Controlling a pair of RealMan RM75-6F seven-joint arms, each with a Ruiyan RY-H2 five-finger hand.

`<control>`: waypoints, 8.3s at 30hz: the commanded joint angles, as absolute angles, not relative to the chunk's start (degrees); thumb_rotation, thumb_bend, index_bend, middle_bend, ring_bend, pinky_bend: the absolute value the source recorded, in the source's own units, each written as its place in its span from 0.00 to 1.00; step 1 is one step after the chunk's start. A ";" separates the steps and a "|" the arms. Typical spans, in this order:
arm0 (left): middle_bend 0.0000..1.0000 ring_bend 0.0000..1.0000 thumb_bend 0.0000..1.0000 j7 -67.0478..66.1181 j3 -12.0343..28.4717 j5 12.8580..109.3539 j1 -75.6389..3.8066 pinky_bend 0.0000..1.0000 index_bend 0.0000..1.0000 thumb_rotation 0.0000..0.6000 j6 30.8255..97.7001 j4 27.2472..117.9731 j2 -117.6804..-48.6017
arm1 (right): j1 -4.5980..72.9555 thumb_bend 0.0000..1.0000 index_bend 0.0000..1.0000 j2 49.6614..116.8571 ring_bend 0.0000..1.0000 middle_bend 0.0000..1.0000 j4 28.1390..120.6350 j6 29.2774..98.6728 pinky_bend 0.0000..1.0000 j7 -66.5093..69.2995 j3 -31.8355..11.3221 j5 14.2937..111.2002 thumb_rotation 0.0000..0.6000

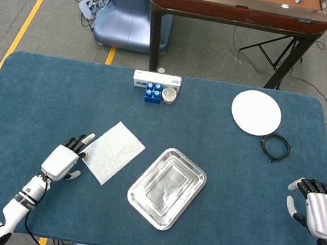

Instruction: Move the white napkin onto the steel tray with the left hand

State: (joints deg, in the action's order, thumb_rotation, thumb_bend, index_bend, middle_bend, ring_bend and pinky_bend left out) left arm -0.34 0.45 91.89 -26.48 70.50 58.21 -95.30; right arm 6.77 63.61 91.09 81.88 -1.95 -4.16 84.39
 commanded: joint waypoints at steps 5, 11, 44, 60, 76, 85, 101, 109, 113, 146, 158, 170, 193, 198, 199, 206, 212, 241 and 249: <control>0.00 0.00 0.22 -0.69 -0.12 91.45 -26.49 0.15 0.46 1.00 69.75 57.99 -95.50 | 6.72 0.43 0.45 63.55 0.28 0.40 91.14 82.00 0.28 -1.81 -4.20 84.40 1.00; 0.00 0.00 0.22 -0.50 -0.31 91.30 -26.74 0.15 0.46 1.00 69.43 56.97 -96.15 | 6.76 0.43 0.45 63.58 0.28 0.40 91.10 81.88 0.29 -1.89 -4.20 84.33 1.00; 0.00 0.00 0.26 -2.96 0.51 89.18 -28.27 0.15 0.47 1.00 67.44 57.83 -97.48 | 6.57 0.43 0.45 63.14 0.28 0.40 91.28 82.24 0.29 -1.22 -4.35 84.38 1.00; 0.00 0.00 0.29 -2.37 0.94 88.67 -28.77 0.15 0.49 1.00 67.51 57.12 -99.07 | 6.42 0.43 0.45 62.93 0.28 0.40 91.37 82.58 0.29 -0.86 -4.47 84.41 1.00; 0.00 0.00 0.35 -0.82 1.17 88.34 -28.94 0.15 0.53 1.00 67.83 56.65 -100.04 | 6.36 0.43 0.45 62.85 0.28 0.40 91.35 82.69 0.29 -0.70 -4.55 84.40 1.00; 0.00 0.00 0.42 -0.64 1.72 87.46 -28.97 0.15 0.58 1.00 67.62 56.78 -100.65 | 6.27 0.43 0.45 62.77 0.29 0.40 91.38 82.88 0.29 -0.55 -4.60 84.44 1.00; 0.00 0.00 0.47 2.10 4.34 84.26 -28.95 0.15 0.60 1.00 66.99 64.37 -97.65 | 6.20 0.43 0.45 62.72 0.29 0.40 91.34 82.98 0.29 -0.31 -4.68 84.39 1.00; 0.00 0.00 0.50 -2.27 6.65 80.70 -28.76 0.15 0.61 1.00 66.58 76.08 -93.92 | 6.27 0.43 0.45 62.85 0.29 0.40 91.30 82.82 0.28 -0.52 -4.67 84.34 1.00; 0.00 0.00 0.49 -4.58 7.15 80.04 -28.91 0.15 0.61 1.00 66.71 80.96 -92.93 | 6.30 0.43 0.45 62.87 0.29 0.40 91.34 82.72 0.29 -0.63 -4.66 84.29 1.00; 0.00 0.00 0.49 -16.45 0.42 93.17 -30.55 0.13 0.63 1.00 70.18 87.92 -96.05 | 6.65 0.43 0.45 62.66 0.29 0.40 90.10 81.41 0.29 1.04 -5.63 82.02 1.00; 0.00 0.00 0.49 -17.30 -0.41 95.43 -31.72 0.13 0.63 1.00 69.06 86.09 -98.67 | 7.43 0.43 0.45 63.04 0.28 0.40 88.46 79.03 0.29 1.56 -6.61 79.02 1.00; 0.00 0.00 0.49 -16.22 -0.20 96.50 -31.14 0.13 0.63 1.00 71.26 87.58 -98.18 | 7.35 0.43 0.45 62.93 0.29 0.40 88.49 79.14 0.29 1.64 -6.81 78.65 1.00; 0.00 0.00 0.49 -24.98 0.15 92.47 -30.88 0.13 0.63 1.00 66.85 88.79 -101.24 | 7.36 0.43 0.45 62.76 0.28 0.40 88.52 78.97 0.28 1.83 -6.95 78.28 1.00; 0.00 0.00 0.49 -25.72 0.57 91.17 -31.26 0.13 0.63 1.00 65.55 89.07 -101.65 | 7.41 0.43 0.45 62.76 0.29 0.40 88.46 78.85 0.29 1.87 -6.95 78.26 1.00; 0.00 0.00 0.49 -25.75 0.62 91.05 -31.38 0.13 0.63 1.00 65.32 89.08 -101.69 | 7.42 0.43 0.45 62.76 0.29 0.40 88.45 78.84 0.29 1.86 -6.96 78.25 1.00; 0.00 0.00 0.48 -24.78 0.52 91.95 -32.56 0.13 0.56 1.00 64.30 88.17 -102.29 | 7.44 0.43 0.45 62.80 0.29 0.40 88.41 78.80 0.28 1.84 -6.99 78.16 1.00; 0.00 0.00 0.43 -25.49 0.46 92.36 -33.17 0.13 0.35 1.00 63.85 87.11 -102.70 | 7.43 0.43 0.45 62.75 0.28 0.40 88.39 78.78 0.28 1.90 -7.02 78.09 1.00; 0.93 0.75 0.45 -30.39 1.99 83.33 -36.18 0.96 0.19 1.00 55.25 96.35 -95.44 | 7.57 0.43 0.45 62.92 0.29 0.40 88.34 78.47 0.29 1.47 -6.98 77.94 1.00; 1.00 0.85 0.68 -36.15 3.15 76.19 -39.78 0.98 0.17 1.00 49.48 100.00 -92.72 | 7.62 0.43 0.45 62.89 0.28 0.40 88.27 78.34 0.29 1.57 -7.05 77.78 1.00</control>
State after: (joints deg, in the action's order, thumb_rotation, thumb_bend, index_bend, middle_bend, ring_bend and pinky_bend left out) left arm -34.94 2.69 77.52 -38.83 50.51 99.11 -93.26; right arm 7.62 62.89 88.27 78.34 1.57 -7.05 77.77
